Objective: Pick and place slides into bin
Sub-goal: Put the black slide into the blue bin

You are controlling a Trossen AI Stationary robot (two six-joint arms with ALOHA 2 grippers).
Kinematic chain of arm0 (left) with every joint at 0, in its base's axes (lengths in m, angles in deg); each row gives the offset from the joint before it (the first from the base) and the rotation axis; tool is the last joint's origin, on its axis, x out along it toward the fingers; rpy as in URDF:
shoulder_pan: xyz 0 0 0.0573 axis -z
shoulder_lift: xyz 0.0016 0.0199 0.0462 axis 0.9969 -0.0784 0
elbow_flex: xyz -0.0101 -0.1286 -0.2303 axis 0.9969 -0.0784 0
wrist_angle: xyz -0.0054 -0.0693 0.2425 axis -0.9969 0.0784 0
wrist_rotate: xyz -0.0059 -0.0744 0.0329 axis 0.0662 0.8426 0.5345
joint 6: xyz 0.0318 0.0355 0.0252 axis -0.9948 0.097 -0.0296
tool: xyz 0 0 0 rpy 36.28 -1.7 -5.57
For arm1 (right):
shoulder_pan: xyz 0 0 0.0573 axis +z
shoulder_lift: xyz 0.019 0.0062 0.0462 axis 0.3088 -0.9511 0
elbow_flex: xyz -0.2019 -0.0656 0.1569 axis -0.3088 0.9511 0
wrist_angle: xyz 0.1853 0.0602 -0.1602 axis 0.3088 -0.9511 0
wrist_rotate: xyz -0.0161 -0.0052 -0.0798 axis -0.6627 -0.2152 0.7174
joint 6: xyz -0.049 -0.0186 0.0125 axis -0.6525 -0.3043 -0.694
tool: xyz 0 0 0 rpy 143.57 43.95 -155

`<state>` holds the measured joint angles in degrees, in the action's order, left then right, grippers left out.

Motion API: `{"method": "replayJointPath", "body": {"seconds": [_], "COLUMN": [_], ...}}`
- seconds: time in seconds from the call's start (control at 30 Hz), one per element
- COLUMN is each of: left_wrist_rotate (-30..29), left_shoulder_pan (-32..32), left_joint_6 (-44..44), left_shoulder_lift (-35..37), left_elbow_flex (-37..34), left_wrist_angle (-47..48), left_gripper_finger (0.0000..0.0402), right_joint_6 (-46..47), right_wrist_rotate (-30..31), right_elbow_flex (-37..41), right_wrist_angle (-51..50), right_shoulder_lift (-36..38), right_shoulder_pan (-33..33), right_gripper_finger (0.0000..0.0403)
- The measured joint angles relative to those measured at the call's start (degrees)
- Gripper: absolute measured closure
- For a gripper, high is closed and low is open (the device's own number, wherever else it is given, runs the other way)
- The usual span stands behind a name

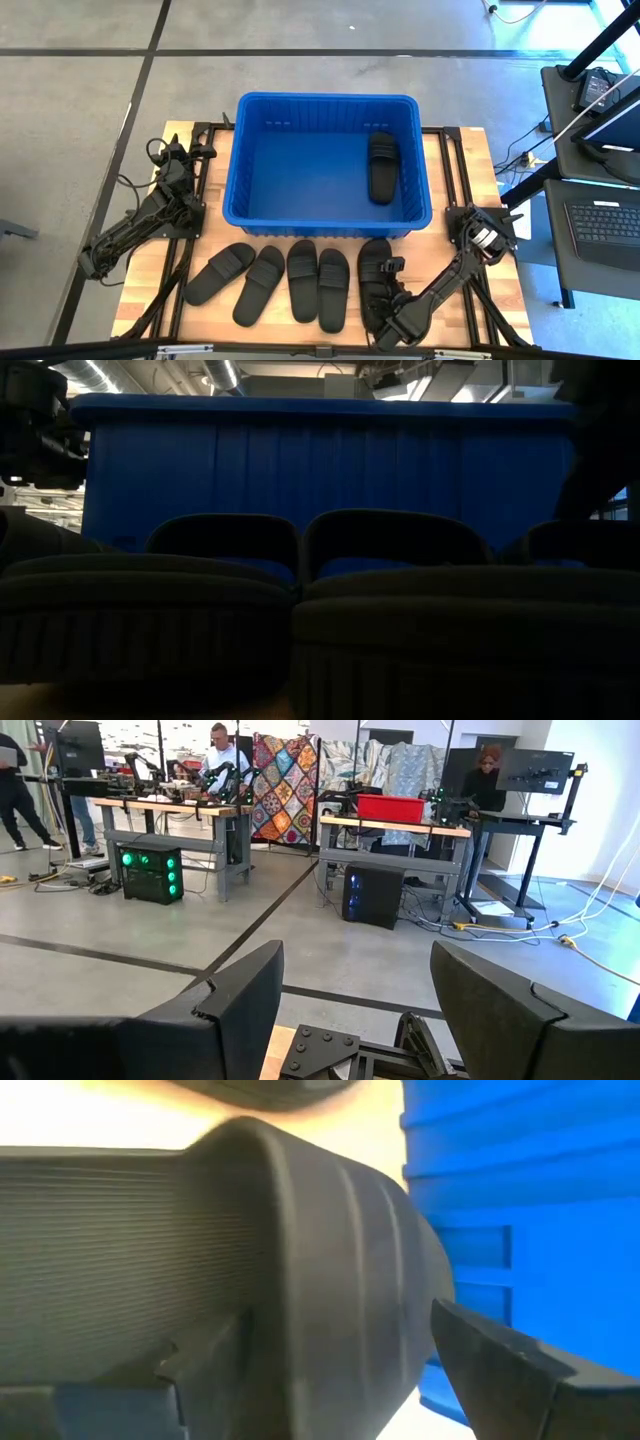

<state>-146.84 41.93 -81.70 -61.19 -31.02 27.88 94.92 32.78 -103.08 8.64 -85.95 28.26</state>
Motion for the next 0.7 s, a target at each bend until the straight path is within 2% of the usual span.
{"method": "replayJointPath", "body": {"seconds": [0.13,0.43,0.7], "left_wrist_rotate": [0.0,0.0,0.0], "left_shoulder_pan": [0.0,0.0,0.0], "left_joint_6": [0.0,0.0,0.0], "left_shoulder_lift": [0.0,0.0,0.0], "left_elbow_flex": [0.0,0.0,0.0], "left_wrist_angle": [0.0,0.0,0.0], "left_gripper_finger": [0.0153,0.0153,0.0153], "right_joint_6": [-0.3,-11.9,-12.1], "right_wrist_rotate": [0.0,0.8,0.9], "right_elbow_flex": [1.1,1.4,1.4], "right_wrist_angle": [-0.3,-0.2,4.6], "right_shoulder_lift": [0.0,0.0,0.0], "right_shoulder_pan": [-1.4,-2.6,-2.7], "right_gripper_finger": [0.0098,0.0098,0.0098]}}
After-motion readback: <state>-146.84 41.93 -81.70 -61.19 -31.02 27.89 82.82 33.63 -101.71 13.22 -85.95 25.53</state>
